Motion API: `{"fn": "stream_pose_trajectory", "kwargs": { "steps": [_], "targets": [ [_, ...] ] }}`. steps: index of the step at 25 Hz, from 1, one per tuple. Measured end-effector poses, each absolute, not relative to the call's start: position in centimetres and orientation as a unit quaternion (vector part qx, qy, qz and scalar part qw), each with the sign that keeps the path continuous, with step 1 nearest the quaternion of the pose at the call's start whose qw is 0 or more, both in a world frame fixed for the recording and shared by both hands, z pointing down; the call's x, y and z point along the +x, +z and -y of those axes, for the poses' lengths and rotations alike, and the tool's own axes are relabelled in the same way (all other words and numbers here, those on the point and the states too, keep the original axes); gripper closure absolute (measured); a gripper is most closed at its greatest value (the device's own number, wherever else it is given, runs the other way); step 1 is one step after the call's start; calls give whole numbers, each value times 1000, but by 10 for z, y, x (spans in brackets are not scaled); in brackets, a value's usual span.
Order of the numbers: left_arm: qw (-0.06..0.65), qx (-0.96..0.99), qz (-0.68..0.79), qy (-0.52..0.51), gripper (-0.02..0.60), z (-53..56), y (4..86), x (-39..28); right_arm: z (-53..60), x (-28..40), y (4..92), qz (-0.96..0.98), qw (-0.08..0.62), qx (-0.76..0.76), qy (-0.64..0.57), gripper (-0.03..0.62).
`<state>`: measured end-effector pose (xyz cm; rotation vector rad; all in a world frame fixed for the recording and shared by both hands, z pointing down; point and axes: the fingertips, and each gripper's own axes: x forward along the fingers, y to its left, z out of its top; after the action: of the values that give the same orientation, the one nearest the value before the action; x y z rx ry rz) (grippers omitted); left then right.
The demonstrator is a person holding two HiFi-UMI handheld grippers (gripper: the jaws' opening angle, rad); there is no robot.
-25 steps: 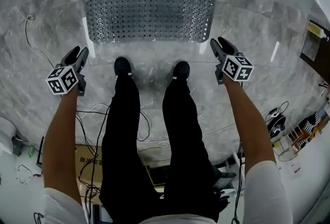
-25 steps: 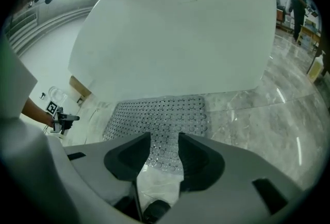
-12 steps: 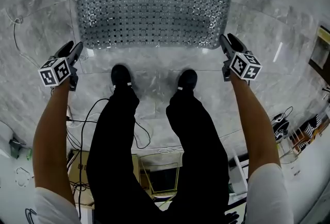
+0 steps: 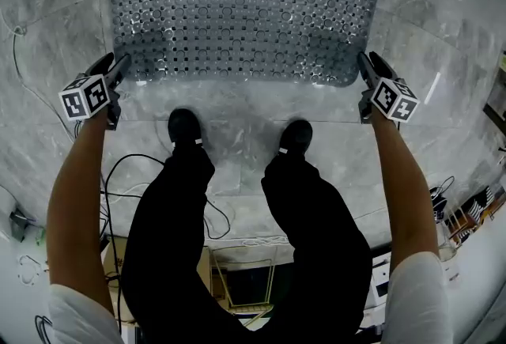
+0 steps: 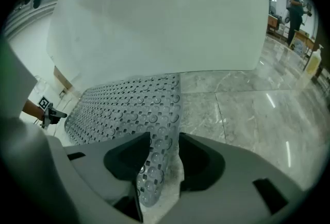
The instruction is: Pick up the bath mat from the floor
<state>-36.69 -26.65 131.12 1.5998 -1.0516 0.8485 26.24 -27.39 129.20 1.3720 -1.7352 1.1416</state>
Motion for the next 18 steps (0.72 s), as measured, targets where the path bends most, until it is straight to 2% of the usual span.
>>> {"fn": "stream_pose_trajectory", "kwargs": {
  "steps": [6, 11, 13, 16, 17, 18],
  "targets": [
    [508, 639, 452, 360, 336, 264, 1340, -390, 268, 258, 1320, 659, 331, 505, 449, 390],
    [508, 648, 443, 355, 337, 273, 1343, -379, 264, 261, 1333, 646, 342, 507, 457, 390],
    [505, 648, 447, 353, 374, 273, 1344, -382, 260, 264, 1339, 631, 340, 516, 469, 391],
    [504, 651, 458, 336, 391, 275, 1342, -383, 261, 259, 1342, 637, 334, 507, 474, 437],
    [510, 651, 460, 322, 390, 277, 1341, -380, 260, 256, 1341, 642, 335, 500, 475, 497],
    [520, 651, 459, 309, 371, 277, 1340, -376, 260, 253, 1340, 643, 334, 497, 478, 520]
  ]
}}
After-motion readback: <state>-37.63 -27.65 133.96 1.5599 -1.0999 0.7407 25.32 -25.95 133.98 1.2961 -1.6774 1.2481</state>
